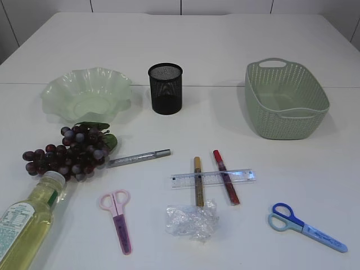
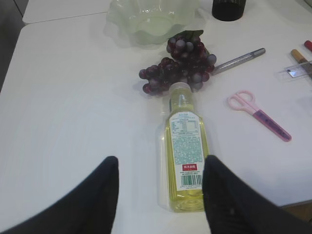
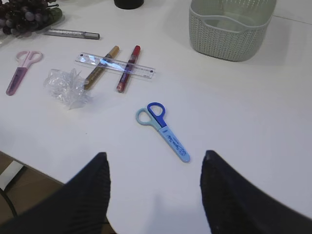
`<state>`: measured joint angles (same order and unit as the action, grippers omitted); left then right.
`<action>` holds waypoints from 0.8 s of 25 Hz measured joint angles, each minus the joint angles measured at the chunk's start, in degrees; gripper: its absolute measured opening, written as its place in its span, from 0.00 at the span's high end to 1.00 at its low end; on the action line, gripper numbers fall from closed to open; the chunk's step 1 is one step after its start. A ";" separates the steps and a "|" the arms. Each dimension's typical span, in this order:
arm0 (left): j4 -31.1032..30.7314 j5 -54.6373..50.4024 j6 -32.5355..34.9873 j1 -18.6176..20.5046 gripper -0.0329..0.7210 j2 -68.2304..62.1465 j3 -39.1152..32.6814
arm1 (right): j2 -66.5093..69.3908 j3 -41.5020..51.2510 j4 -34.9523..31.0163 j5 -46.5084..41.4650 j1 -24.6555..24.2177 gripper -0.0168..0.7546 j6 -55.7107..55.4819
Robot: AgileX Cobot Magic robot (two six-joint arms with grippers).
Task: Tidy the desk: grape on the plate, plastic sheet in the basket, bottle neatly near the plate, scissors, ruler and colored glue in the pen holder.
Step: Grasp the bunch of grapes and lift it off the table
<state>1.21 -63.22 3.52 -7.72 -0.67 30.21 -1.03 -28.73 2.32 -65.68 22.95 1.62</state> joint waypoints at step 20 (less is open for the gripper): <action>2.99 -0.63 0.00 0.00 0.45 -19.23 12.28 | 0.00 0.00 0.00 0.00 0.00 0.37 0.00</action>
<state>4.20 -63.85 3.52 -7.72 -19.90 42.49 -1.03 -28.73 2.32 -65.68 22.95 1.62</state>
